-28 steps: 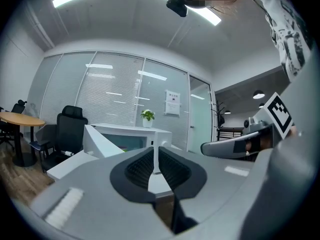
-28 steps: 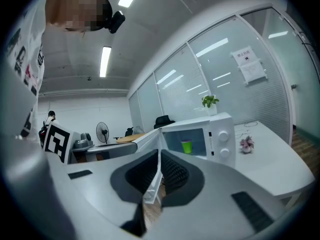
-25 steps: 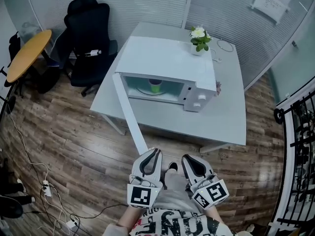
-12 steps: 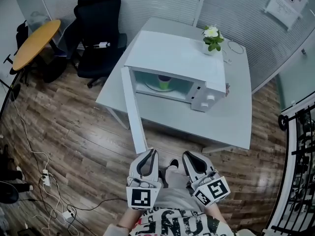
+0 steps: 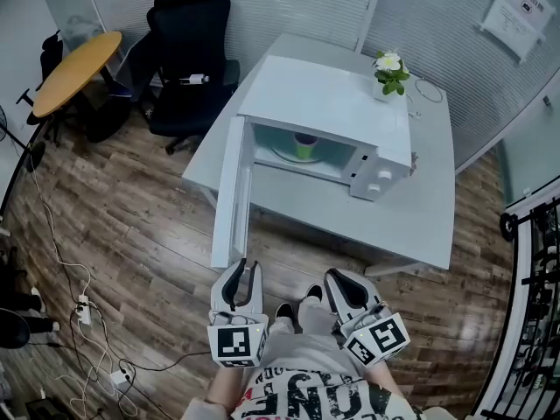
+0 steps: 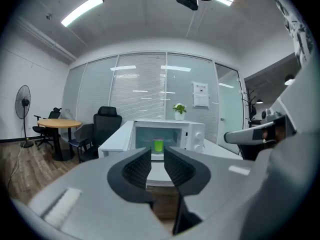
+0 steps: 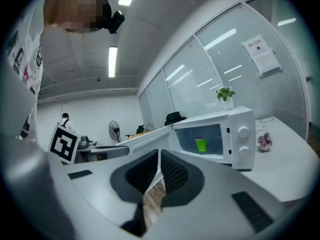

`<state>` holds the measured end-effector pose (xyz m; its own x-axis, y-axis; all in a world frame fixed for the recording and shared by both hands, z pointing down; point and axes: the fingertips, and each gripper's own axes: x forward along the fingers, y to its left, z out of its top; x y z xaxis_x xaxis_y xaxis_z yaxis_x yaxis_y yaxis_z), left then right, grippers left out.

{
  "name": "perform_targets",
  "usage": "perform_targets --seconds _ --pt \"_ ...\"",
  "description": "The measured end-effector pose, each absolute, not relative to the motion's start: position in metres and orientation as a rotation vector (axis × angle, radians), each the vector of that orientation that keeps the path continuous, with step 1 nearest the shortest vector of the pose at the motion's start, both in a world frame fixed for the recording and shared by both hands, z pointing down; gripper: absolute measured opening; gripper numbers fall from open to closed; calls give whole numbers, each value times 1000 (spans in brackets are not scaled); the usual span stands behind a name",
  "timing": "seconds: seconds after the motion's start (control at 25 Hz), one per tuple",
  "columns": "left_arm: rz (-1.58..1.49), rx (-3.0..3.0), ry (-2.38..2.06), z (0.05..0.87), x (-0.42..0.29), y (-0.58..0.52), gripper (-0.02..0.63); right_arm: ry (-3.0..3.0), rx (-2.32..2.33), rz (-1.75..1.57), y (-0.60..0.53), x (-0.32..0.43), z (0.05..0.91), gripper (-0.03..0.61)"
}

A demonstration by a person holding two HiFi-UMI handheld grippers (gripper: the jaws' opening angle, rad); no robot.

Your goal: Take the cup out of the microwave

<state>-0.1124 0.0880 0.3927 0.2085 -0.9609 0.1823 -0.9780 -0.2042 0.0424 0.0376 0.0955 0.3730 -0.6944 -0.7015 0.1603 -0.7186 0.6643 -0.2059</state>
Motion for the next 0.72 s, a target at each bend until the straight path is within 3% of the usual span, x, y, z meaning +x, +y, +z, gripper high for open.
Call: perform_targets --seconds 0.72 --pt "298 2081 -2194 408 -225 78 89 -2798 1196 376 93 28 370 25"
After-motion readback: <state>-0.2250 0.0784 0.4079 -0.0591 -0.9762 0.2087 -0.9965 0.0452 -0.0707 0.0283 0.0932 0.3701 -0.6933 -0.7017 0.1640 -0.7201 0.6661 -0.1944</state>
